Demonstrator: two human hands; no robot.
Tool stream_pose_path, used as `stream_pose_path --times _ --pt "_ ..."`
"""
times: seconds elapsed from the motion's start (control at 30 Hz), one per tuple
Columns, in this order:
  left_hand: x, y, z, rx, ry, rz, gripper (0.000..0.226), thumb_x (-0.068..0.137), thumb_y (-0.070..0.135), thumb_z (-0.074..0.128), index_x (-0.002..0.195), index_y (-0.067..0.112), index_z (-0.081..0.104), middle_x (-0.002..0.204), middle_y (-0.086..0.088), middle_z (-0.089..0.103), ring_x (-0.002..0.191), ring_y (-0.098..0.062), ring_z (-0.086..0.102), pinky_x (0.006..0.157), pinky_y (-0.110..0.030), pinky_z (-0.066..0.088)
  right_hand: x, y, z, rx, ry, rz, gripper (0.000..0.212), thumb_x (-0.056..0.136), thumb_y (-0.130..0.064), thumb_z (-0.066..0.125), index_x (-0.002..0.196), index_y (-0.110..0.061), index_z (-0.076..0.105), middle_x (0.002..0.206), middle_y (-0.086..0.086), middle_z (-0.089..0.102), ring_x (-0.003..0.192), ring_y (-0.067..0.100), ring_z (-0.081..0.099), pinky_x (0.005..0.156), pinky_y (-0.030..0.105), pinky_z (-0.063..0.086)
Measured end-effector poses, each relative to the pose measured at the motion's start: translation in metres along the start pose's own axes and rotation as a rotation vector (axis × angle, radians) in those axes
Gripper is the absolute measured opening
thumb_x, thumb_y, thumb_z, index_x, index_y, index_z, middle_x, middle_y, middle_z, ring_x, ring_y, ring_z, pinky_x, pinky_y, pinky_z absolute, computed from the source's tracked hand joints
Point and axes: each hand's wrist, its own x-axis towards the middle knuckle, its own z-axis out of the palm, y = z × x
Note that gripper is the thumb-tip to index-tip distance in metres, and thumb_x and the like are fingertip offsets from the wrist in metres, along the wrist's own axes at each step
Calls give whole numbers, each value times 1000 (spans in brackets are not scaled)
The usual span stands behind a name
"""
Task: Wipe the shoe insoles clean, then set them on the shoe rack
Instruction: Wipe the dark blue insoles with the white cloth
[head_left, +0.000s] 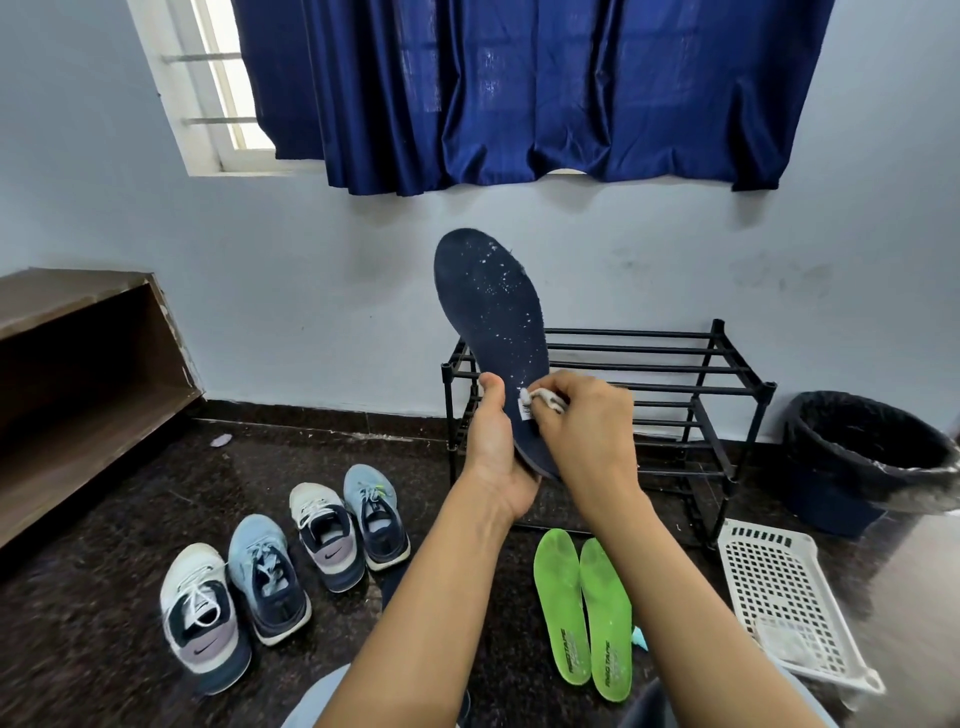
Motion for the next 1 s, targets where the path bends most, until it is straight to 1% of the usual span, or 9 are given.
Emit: stream_pose_path --times 0.1,0.23,0.4,0.5,0.57,0.63,0.73,0.87,1.0 --pt "-1 -8 3 -3 10 -3 61 99 60 27 99 16 69 86 -4 74 85 -20 68 72 -32 53 6 2 -4 -23 88 45 11 82 -11 64 87 -14 73 78 5 71 71 22 62 60 16 29" --pt "-1 -4 -1 -12 30 15 61 98 62 30 91 16 70 80 -3 74 79 -18 69 69 -30 53 -7 -5 2 5 -23 -33 12 81 -10 66 88 -13 74 79 1 71 68 12 59 61 8 35" --pt "-2 -9 3 33 9 2 60 99 60 29 94 16 70 84 -4 74 82 -20 69 73 -32 53 6 4 -7 -17 64 23 12 82 -12 64 87 -15 74 79 3 72 73 21 62 66 23 39" --pt "-2 -5 1 32 23 13 59 97 62 32 90 17 70 80 -3 74 77 -18 70 68 -31 53 -3 -4 -3 -28 -4 -39 13 81 -11 65 89 -14 74 80 3 72 73 19 64 68 21 42" --pt "-2 -3 0 31 33 20 59 97 62 34 86 17 70 77 -2 73 75 -18 70 69 -31 53 -8 -7 0 -2 -54 -96 12 80 -10 67 88 -15 75 80 1 72 73 16 64 66 15 40" --pt "-3 -5 2 40 24 10 58 98 60 33 87 16 70 78 -4 74 78 -20 69 73 -33 53 1 0 -4 4 -27 -59 13 80 -10 66 88 -15 75 80 2 72 73 17 64 64 13 35" --pt "-3 -9 4 55 11 5 59 98 59 31 92 17 70 83 -4 74 84 -21 69 78 -35 52 7 4 -8 -26 59 -5 13 81 -10 65 88 -14 74 80 4 72 74 22 64 66 19 37" --pt "-2 -5 1 33 32 14 59 96 63 34 87 18 71 80 -3 73 83 -20 69 78 -34 52 -6 -6 0 -18 -23 -118 12 79 -9 67 88 -14 75 81 3 73 73 18 65 66 15 38" --pt "-2 -10 5 55 6 -1 60 98 60 29 95 17 70 87 -4 74 89 -21 68 82 -36 51 9 7 -7 -39 64 2 12 81 -12 64 88 -15 74 80 5 72 75 24 64 68 24 39"
